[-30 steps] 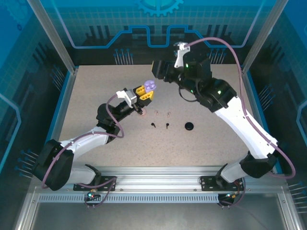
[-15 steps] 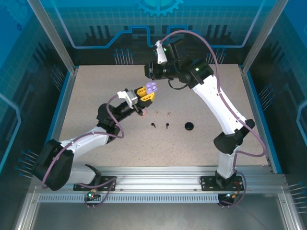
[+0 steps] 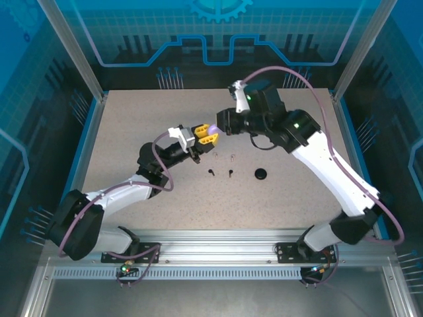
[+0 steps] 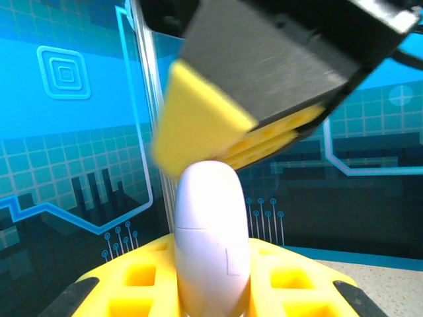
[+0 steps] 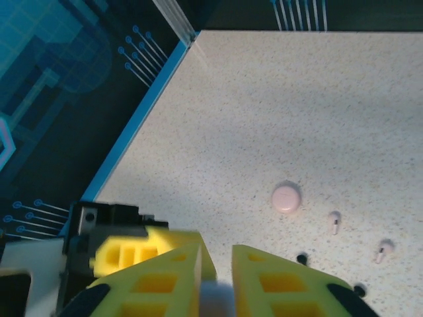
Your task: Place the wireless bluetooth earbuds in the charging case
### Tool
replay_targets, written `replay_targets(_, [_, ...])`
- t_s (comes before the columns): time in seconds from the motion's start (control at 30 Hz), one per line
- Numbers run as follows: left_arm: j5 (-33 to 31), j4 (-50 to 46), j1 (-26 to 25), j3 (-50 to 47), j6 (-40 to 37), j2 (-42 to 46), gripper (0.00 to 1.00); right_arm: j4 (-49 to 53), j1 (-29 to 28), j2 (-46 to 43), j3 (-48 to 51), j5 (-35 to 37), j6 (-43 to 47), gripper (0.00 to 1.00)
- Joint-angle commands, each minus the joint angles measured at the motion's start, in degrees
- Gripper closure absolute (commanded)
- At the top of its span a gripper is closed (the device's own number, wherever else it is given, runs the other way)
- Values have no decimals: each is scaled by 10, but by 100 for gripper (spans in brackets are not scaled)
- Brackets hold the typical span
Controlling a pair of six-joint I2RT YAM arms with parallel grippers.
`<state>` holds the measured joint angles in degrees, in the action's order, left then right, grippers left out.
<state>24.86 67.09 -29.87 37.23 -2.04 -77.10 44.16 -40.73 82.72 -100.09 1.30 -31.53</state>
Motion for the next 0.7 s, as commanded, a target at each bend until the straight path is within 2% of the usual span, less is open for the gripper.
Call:
replay_targets(0.0, [-33,44,7,-1,23,-5,100,-55,12,-58,68,41,-44,72])
replay_targets(0.13, [-56,47,6,-33,52,2,100,-98,25,-126,153,85,-60,61])
replay_targets(0.23, [-90,27,6,-66,96,14,100,-104,27,-159,216,105,-65,56])
replay_targets(0.47, [-151,-82,7,-138,207,57,100,-145,25,-220,387,136,-105,52])
replay_targets(0.67, [-211,-179,9,-190,236,126,100,-164,12,-237,473,164,-130,51])
